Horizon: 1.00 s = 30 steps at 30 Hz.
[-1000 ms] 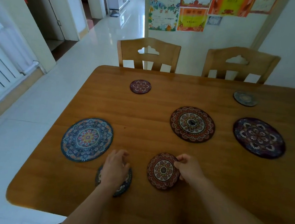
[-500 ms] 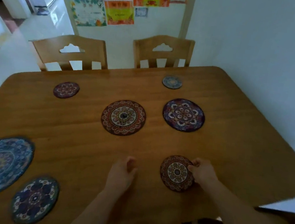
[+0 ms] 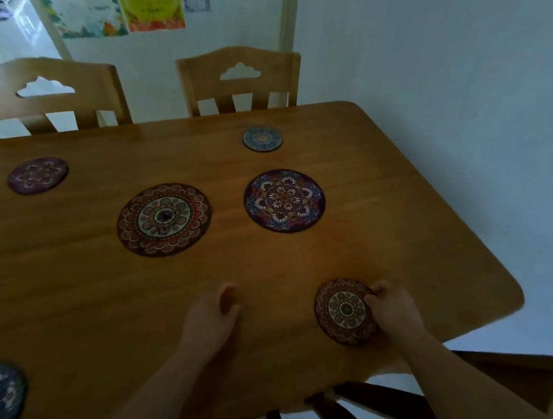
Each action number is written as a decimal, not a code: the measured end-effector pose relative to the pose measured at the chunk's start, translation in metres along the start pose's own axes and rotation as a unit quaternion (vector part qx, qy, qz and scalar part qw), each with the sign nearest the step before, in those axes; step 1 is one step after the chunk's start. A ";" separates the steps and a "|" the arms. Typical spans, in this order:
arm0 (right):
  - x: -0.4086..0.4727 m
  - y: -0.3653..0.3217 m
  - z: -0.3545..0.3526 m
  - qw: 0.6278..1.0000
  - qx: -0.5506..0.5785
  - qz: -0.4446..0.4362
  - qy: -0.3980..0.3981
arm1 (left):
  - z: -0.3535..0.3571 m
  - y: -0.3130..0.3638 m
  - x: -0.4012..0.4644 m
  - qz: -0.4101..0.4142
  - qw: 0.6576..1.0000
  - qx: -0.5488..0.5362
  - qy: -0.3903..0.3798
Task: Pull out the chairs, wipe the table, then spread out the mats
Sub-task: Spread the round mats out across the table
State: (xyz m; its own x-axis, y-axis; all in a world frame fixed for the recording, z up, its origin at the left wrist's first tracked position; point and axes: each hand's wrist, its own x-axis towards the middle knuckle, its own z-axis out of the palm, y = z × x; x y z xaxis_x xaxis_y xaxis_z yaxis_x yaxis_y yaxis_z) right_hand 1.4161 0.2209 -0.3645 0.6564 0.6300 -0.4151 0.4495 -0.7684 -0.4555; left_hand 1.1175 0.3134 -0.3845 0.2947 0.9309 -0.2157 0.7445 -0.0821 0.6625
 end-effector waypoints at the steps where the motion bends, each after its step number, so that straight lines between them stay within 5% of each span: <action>1: 0.000 0.000 0.001 1.000 -0.001 -0.001 0.000 | 0.000 0.002 0.000 0.004 1.000 0.000 0.003; 9: -0.005 -0.005 0.008 0.996 -0.074 0.029 0.037 | -0.014 -0.006 -0.004 -0.009 0.999 -0.012 0.029; 13: -0.019 -0.051 0.029 0.993 -0.069 -0.044 0.080 | -0.042 -0.025 -0.013 -0.040 0.997 -0.040 0.044; 25: -0.144 -0.279 0.211 0.957 0.085 -0.211 -0.180 | -0.203 -0.194 -0.066 -0.190 0.957 -0.049 0.211; 30: -0.207 -0.363 0.295 0.934 0.138 -0.176 -0.277 | -0.271 -0.294 -0.088 -0.346 0.891 -0.029 0.291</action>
State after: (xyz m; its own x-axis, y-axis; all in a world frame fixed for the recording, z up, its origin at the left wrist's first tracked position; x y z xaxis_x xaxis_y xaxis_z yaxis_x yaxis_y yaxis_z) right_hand 0.9382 0.4029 -0.3458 0.0481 0.8586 -0.5105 0.3547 -0.4924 -0.7948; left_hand 0.7107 0.3521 -0.3656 -0.5969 0.7795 -0.1901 0.5898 0.5869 0.5546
